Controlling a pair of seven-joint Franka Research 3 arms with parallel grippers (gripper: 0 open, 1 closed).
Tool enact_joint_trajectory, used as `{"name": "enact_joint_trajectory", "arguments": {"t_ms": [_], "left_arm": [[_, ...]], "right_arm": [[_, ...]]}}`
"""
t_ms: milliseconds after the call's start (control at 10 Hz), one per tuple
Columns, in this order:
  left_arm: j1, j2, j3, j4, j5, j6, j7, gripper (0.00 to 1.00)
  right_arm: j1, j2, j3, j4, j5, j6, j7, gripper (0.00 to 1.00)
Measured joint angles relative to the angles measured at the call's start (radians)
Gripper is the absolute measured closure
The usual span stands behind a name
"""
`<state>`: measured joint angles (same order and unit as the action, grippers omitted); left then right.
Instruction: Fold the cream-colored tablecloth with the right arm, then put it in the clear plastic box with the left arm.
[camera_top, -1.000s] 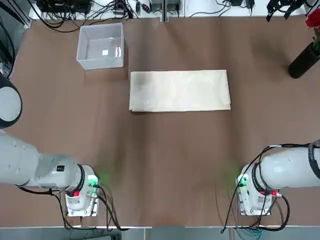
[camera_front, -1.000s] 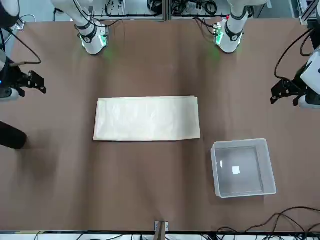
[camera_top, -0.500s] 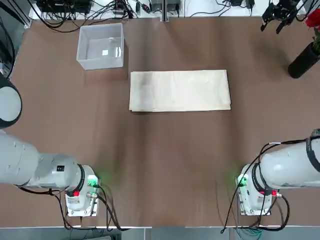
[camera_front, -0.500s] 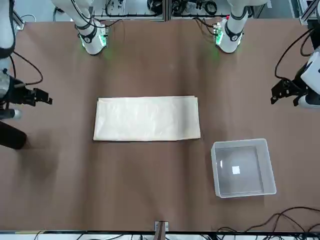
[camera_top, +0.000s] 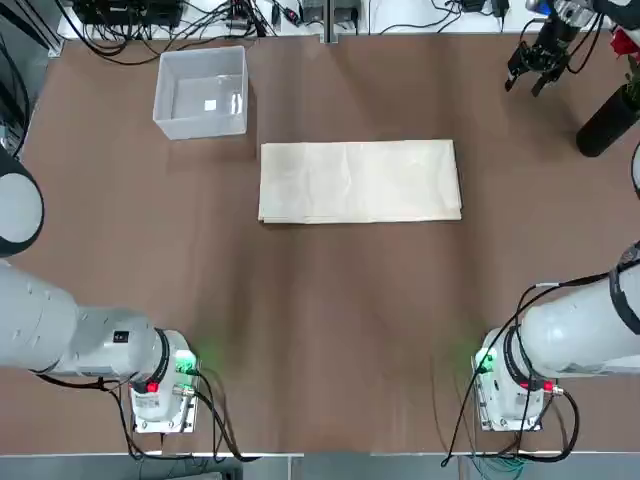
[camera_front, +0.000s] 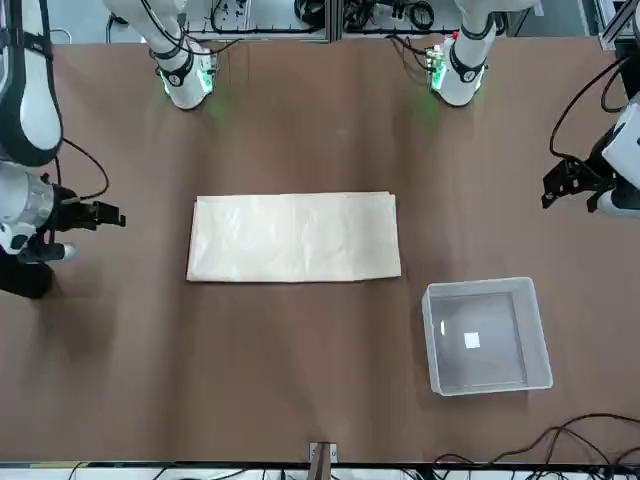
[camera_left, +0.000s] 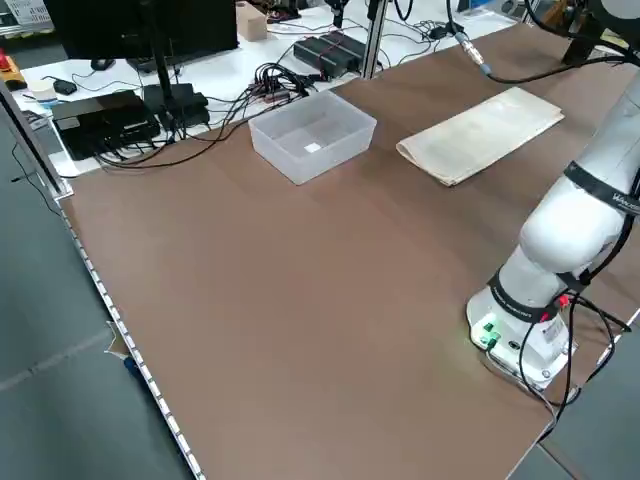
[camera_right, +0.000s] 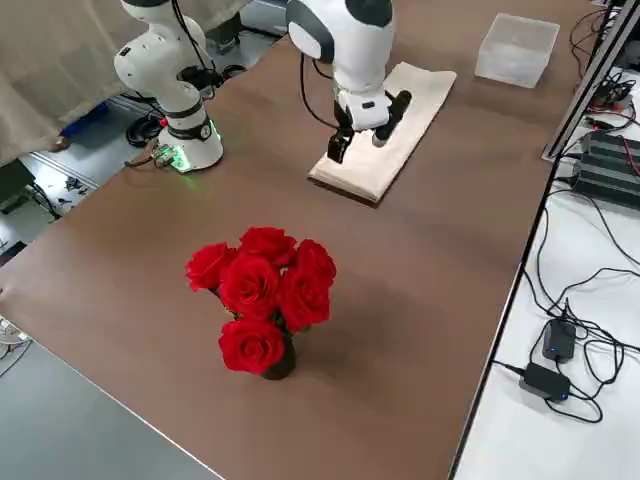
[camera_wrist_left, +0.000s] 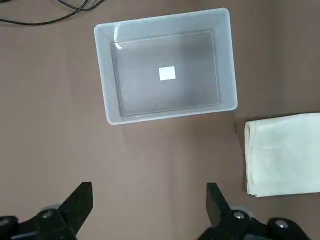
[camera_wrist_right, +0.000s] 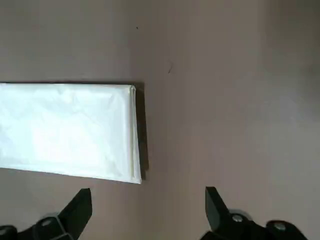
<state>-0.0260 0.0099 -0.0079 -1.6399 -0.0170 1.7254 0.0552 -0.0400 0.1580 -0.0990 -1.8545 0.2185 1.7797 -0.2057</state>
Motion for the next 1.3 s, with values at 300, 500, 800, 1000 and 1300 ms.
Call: {"name": "enact_joint_trajectory", "arguments": {"t_ms": [300, 500, 800, 1000, 1300], "left_arm": [[0.000, 0.000, 0.000, 0.000, 0.000, 0.000, 0.000, 0.00], [0.000, 0.000, 0.000, 0.000, 0.000, 0.000, 0.000, 0.00], [0.000, 0.000, 0.000, 0.000, 0.000, 0.000, 0.000, 0.00], [0.000, 0.000, 0.000, 0.000, 0.000, 0.000, 0.000, 0.00], [0.000, 0.000, 0.000, 0.000, 0.000, 0.000, 0.000, 0.00]], "right_arm": [[-0.007, 0.051, 0.000, -0.063, 0.044, 0.108, -0.036, 0.00], [-0.007, 0.064, 0.002, -0.123, 0.076, 0.171, -0.052, 0.00], [-0.003, 0.079, 0.011, -0.158, 0.078, 0.208, -0.058, 0.00], [0.005, 0.081, 0.014, -0.153, 0.078, 0.212, -0.059, 0.00], [0.007, 0.107, 0.014, -0.154, 0.078, 0.215, -0.059, 0.00]]}}
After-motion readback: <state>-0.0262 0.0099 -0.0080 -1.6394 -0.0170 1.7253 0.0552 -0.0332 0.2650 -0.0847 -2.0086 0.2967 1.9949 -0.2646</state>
